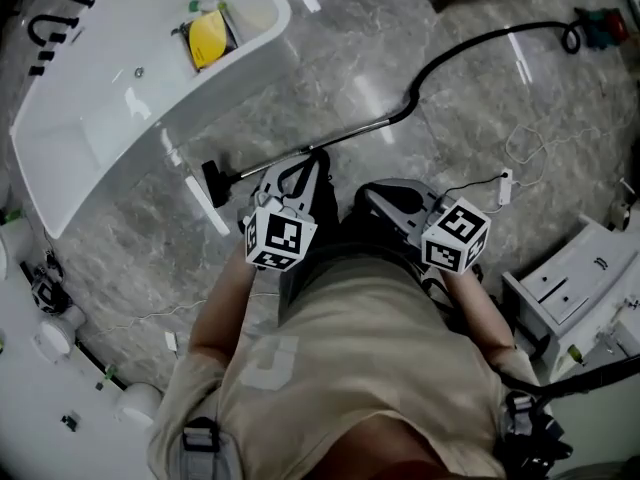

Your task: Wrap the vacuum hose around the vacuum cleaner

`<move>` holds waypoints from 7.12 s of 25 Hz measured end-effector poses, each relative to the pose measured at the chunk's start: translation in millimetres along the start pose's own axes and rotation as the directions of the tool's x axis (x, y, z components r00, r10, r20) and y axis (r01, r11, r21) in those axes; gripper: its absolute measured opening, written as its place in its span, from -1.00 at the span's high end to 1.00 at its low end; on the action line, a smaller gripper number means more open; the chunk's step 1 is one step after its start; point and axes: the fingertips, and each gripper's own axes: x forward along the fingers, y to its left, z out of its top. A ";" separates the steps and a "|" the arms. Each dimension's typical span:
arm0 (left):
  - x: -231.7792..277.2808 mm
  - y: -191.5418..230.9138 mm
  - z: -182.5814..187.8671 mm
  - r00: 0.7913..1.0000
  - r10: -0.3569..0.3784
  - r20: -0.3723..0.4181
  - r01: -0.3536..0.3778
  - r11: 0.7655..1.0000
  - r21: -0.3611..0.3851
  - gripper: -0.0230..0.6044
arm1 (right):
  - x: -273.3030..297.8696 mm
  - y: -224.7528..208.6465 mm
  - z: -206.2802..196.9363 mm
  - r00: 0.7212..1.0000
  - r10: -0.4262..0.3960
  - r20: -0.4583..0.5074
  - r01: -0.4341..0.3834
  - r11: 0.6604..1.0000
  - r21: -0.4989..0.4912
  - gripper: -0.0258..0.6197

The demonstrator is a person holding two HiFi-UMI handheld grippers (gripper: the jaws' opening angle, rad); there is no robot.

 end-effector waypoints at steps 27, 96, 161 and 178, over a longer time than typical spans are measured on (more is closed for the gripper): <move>196.9 11.3 -202.3 0.927 -0.166 -0.336 0.156 0.986 -0.058 0.91 | 100.8 -187.6 -86.9 0.993 0.048 -0.104 -0.032 0.987 0.157 0.91; 512.0 -115.6 -564.6 0.332 -0.408 -0.851 0.720 0.692 -0.052 0.47 | 115.0 -363.8 -273.5 0.985 -0.001 -0.173 0.018 0.995 0.101 0.91; 487.7 -347.7 187.1 0.729 -0.653 -0.205 0.642 0.757 -0.124 0.49 | -206.5 -250.9 -188.6 0.741 -0.525 0.419 0.205 0.771 0.603 0.91; 380.8 -461.4 303.9 0.617 -0.781 -0.094 0.727 0.612 -0.311 0.49 | -317.2 -253.3 -256.2 0.451 -0.719 0.530 -0.320 0.424 0.847 0.91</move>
